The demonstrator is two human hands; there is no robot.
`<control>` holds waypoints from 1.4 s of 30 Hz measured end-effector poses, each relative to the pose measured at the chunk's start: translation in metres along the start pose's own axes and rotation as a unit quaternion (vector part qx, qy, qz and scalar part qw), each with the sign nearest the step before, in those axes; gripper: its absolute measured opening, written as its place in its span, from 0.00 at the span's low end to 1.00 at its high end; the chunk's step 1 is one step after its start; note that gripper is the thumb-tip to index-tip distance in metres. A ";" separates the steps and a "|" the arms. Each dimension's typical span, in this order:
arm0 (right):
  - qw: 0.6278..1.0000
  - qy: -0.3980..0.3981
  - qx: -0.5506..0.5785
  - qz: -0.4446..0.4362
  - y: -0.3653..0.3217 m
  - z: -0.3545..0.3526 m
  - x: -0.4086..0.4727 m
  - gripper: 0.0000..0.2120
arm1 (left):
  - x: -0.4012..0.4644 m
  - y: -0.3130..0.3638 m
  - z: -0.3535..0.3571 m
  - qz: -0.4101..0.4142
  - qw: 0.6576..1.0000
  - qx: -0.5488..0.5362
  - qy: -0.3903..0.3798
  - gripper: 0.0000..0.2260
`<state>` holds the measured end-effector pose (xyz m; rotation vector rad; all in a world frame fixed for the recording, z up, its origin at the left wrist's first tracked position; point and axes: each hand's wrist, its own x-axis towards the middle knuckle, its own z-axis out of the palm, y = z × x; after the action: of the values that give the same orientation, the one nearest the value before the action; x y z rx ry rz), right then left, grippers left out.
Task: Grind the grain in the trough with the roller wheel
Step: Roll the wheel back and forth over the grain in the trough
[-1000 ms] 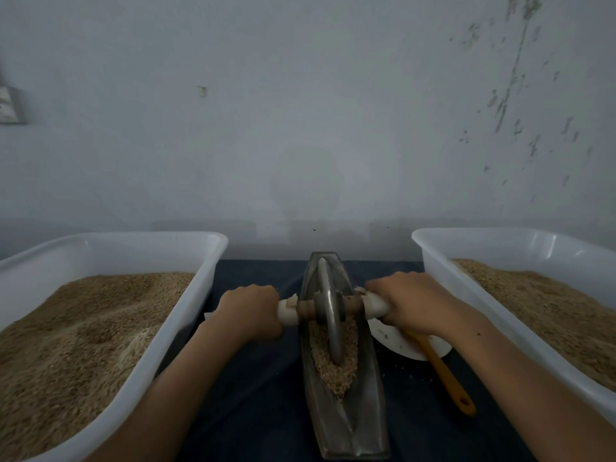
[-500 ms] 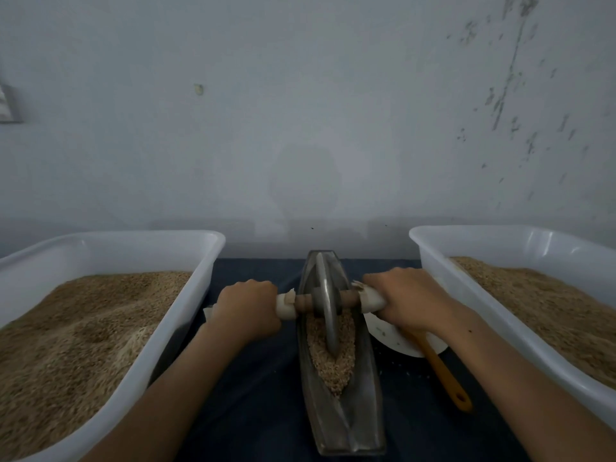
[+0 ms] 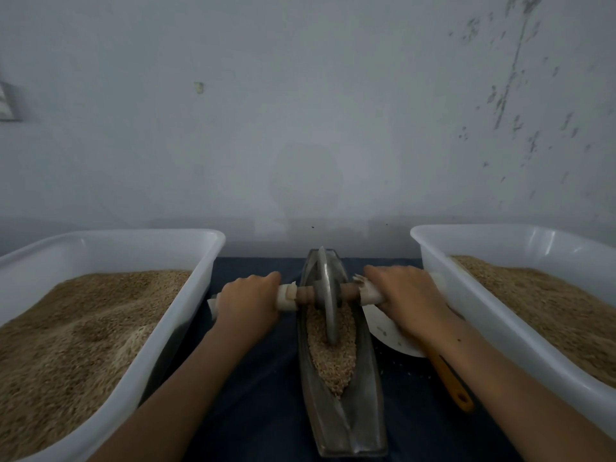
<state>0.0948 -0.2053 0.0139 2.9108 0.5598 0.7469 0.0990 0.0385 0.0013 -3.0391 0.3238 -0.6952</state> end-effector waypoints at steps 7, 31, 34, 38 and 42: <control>0.990 -0.134 0.045 -0.017 0.004 -0.019 0.002 0.05 | 0.003 -0.003 -0.011 -0.006 0.987 -0.001 -0.163 0.08; 0.978 -0.194 0.068 -0.019 0.004 -0.027 0.003 0.09 | 0.005 -0.004 -0.014 -0.010 0.981 0.008 -0.193 0.11; 0.984 -0.172 0.054 -0.013 0.003 -0.025 0.003 0.08 | 0.006 -0.003 -0.013 -0.015 0.982 0.009 -0.186 0.11; 0.998 -0.060 0.007 -0.007 0.002 -0.010 0.002 0.07 | 0.003 -0.003 -0.006 -0.018 0.995 -0.009 -0.101 0.06; 1.000 0.011 -0.021 -0.005 0.000 0.001 0.004 0.04 | -0.002 -0.002 0.000 -0.018 1.000 -0.014 -0.021 0.08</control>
<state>0.0981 -0.2036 0.0146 2.8624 0.5545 0.7802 0.0972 0.0405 0.0007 -3.0884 0.2820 -0.6320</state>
